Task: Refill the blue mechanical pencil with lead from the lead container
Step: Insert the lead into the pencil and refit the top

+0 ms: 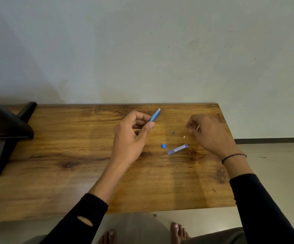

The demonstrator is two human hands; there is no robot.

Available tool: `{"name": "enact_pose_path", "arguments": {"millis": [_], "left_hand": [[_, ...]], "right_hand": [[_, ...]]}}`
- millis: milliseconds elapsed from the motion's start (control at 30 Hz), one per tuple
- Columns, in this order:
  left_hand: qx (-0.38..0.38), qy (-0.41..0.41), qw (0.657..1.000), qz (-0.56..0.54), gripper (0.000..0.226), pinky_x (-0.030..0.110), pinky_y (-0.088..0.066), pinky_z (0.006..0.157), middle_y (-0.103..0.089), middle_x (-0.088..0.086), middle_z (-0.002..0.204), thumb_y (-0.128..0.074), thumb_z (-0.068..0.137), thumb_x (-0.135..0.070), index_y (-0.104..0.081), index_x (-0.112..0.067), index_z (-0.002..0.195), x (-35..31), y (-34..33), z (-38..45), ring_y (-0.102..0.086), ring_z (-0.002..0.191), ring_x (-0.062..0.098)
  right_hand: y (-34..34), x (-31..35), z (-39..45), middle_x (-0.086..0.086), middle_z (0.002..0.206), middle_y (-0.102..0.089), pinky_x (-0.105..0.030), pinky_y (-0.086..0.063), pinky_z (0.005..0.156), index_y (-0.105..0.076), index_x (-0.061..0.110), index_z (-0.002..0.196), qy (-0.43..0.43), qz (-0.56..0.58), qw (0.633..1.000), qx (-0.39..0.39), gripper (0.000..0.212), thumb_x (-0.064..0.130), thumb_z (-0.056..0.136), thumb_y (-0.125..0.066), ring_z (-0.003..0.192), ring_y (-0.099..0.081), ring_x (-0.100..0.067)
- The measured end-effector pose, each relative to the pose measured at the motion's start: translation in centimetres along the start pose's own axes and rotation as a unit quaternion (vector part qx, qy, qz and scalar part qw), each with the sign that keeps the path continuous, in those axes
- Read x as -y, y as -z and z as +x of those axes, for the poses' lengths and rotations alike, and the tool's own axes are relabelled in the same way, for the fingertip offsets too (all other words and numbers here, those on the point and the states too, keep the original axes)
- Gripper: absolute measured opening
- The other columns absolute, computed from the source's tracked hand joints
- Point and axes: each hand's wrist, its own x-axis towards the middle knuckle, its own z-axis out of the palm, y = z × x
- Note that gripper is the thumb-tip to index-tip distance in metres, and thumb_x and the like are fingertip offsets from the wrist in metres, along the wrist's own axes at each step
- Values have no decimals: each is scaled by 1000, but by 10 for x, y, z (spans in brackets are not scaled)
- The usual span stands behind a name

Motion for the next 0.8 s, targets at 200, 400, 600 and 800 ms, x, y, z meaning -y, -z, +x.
{"name": "enact_pose_path", "arguments": {"millis": [200,400,600,800], "left_hand": [[8,-4,1000,2,19,27,-60,73,-79,-13,95,-81,94,-20,-69,-35,97,0,-2,-1,-74,89,6],[9,1,1000,3,19,14,-53,70,-77,-13,95,-81,94,-20,-68,-34,96,-1,0,0,-72,86,0],[13,15,1000,-19,14,12,-52,69,-78,-12,95,-82,94,-18,-71,-26,99,-1,-4,-1,-73,87,0],[15,21,999,-42,16,36,-65,84,-83,0,97,-80,95,-19,-70,-31,98,2,-5,-2,-80,95,16]], "right_hand": [[-17,11,1,0,97,-62,-38,-48,68,-59,24,83,35,-59,998,9,22,10,93,-72,83,-63,-28],[-18,18,-4,-5,99,-60,-36,-41,65,-59,15,91,52,-132,990,11,10,14,99,-64,80,-59,-30],[-19,28,-7,-5,90,-53,-35,-36,63,-52,14,88,40,-150,988,7,13,6,97,-57,74,-48,-28],[-26,29,-6,-6,95,-63,-37,-43,64,-54,16,97,62,-133,989,14,16,1,94,-56,82,-60,-29]]}}
